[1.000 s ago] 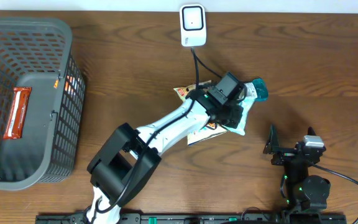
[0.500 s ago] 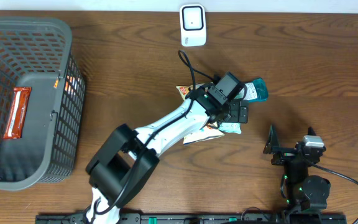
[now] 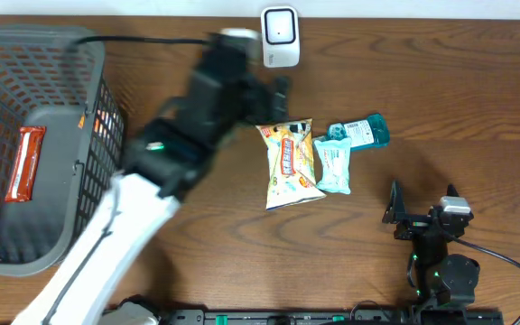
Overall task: Scan the item barcode
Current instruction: 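Return the left gripper into the basket toward the orange tissue box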
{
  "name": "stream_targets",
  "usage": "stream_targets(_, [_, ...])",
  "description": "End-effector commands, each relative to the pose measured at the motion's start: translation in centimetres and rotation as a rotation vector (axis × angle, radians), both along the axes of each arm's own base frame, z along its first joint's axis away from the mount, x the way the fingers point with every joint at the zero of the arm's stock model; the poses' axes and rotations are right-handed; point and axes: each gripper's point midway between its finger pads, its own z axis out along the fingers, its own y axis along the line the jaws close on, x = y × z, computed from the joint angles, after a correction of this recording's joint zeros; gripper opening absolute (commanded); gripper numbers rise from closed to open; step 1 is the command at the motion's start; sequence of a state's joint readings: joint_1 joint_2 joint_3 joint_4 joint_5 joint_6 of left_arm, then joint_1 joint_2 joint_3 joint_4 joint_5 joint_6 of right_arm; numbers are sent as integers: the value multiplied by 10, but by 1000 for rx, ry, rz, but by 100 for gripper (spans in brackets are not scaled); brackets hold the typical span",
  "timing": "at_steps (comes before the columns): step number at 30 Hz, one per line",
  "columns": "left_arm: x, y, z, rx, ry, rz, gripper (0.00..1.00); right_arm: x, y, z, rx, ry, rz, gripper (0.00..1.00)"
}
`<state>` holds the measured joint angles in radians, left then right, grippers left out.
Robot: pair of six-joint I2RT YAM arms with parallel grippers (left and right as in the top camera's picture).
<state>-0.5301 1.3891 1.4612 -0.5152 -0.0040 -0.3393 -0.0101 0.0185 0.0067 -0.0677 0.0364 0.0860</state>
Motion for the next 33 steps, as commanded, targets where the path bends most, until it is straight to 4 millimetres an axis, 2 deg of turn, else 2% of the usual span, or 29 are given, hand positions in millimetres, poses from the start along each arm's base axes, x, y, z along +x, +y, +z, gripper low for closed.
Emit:
stream_targets(1, [9, 76, 42, 18, -118, 170, 98, 0, 0, -2, -13, 6, 0, 99])
stream_targets(4, [6, 129, 64, 6, -165, 297, 98, 0, 0, -2, -13, 6, 0, 99])
stream_targets(8, [0, 201, 76, -21, -184, 503, 98, 0, 0, -2, -13, 6, 0, 99])
stream_targets(10, [-4, 245, 70, -68, -151, 660, 98, 0, 0, -2, -13, 6, 0, 99])
stream_targets(13, [-18, 305, 44, -169, -44, 896, 98, 0, 0, -2, -13, 6, 0, 99])
stream_targets(14, [-24, 321, 33, -199, -1, 968, 98, 0, 0, -2, -13, 6, 0, 99])
stream_targets(16, [-30, 342, 13, -248, 72, 1047, 98, 0, 0, -2, -13, 6, 0, 99])
stream_targets(19, [-29, 360, -14, -317, 176, 1078, 98, 0, 0, -2, -13, 6, 0, 99])
stream_targets(24, [-19, 381, -59, -332, 311, 1120, 98, 0, 0, -2, -13, 6, 0, 99])
stream_targets(33, [4, 379, -146, -380, 577, 1100, 98, 0, 0, -2, -13, 6, 0, 99])
